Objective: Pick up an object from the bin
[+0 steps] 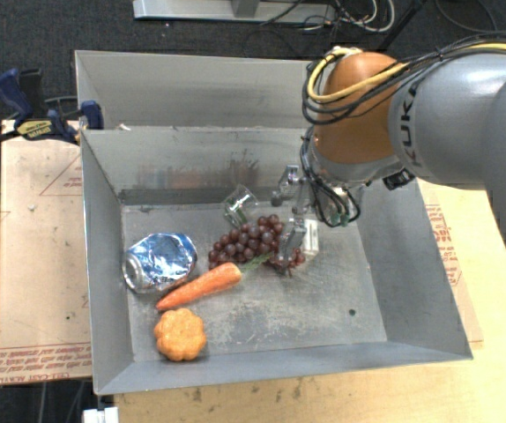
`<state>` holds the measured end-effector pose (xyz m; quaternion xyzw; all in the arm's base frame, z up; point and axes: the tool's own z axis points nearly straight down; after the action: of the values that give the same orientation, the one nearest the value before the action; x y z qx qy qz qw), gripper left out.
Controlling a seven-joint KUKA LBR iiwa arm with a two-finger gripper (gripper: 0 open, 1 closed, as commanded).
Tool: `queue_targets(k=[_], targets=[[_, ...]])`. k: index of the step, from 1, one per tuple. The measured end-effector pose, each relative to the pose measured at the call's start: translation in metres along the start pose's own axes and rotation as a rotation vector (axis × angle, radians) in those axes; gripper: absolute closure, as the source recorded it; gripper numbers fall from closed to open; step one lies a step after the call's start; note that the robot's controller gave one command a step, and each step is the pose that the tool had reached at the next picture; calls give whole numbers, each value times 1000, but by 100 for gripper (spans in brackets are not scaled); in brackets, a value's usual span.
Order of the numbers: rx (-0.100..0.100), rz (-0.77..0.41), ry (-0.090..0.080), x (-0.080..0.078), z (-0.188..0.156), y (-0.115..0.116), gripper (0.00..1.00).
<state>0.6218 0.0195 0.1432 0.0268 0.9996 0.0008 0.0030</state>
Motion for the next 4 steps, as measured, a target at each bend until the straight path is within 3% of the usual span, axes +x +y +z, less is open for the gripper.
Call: queue_targets(k=[1, 2, 3, 4], targets=[[1, 36, 7, 2, 21, 8, 0], [1, 192, 4, 7, 7, 27, 0], [0, 219, 1, -2, 65, 19, 0], [-1, 242, -13, -7, 69, 25, 100]])
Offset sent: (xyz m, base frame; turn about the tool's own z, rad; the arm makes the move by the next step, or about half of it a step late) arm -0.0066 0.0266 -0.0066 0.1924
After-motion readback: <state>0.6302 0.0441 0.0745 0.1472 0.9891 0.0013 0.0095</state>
